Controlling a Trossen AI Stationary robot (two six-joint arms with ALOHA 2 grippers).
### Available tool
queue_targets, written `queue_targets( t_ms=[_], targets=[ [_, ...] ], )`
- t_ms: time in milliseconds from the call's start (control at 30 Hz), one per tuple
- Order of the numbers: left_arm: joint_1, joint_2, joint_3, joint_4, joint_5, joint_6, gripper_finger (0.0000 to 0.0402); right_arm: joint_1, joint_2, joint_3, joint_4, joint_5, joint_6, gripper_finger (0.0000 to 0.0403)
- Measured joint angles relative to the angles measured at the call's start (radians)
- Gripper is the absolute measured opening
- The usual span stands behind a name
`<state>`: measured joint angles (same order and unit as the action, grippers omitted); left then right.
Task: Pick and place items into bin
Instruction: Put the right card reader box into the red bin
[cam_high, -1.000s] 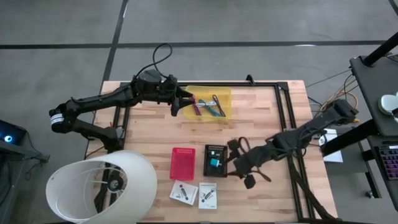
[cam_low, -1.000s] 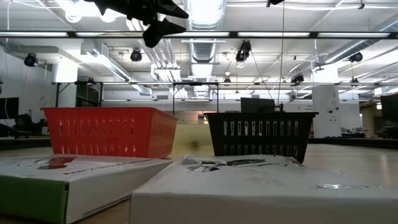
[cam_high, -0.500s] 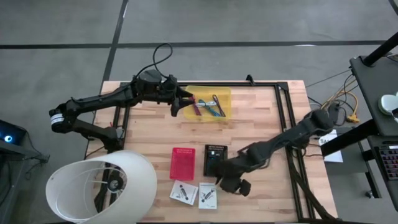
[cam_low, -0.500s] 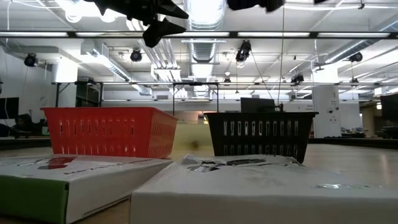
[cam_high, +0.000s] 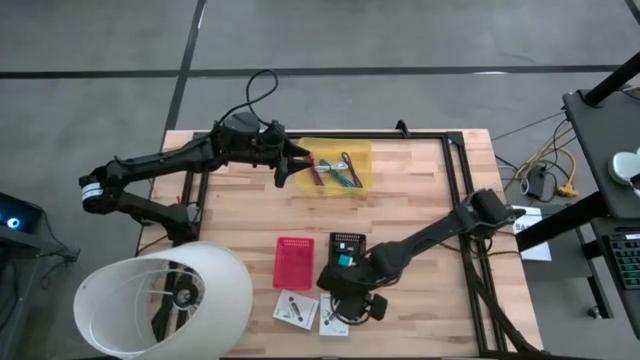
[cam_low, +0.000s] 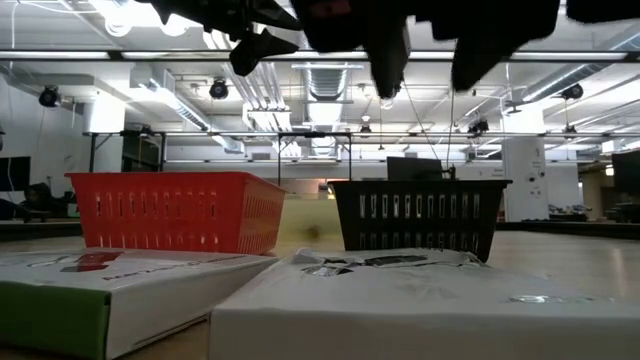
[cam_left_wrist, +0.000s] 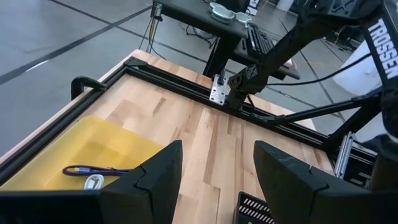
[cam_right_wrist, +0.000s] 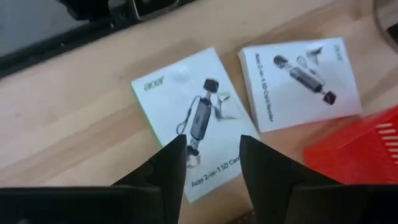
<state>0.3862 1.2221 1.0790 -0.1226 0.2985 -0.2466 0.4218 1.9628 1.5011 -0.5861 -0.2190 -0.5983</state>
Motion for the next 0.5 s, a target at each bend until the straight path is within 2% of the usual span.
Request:
queue_targets(
  t_ms=[133,267,333,500],
  targets=[
    [0.0,0.0,0.0,0.001,0.0,0.0,0.0183,0.0,0.018,0.0,0.021,-0.022,-0.042,0.013],
    [0.0,-0.001,0.0,0.001,0.0,0.0,0.0183,0.0,0.023,0.001,0.044,-0.165,-0.176,0.0125],
    [0.0,0.0,0.0,0.001,0.0,0.0,0.0183,0.001,0.024,-0.001,0.039,-0.203,-0.214,0.0123],
    [0.0,0.001,0.0,0.001,0.0,-0.002,0.0183,0.0,0.036,-0.003,0.038,-0.195,-0.217,0.0132]
  ],
)
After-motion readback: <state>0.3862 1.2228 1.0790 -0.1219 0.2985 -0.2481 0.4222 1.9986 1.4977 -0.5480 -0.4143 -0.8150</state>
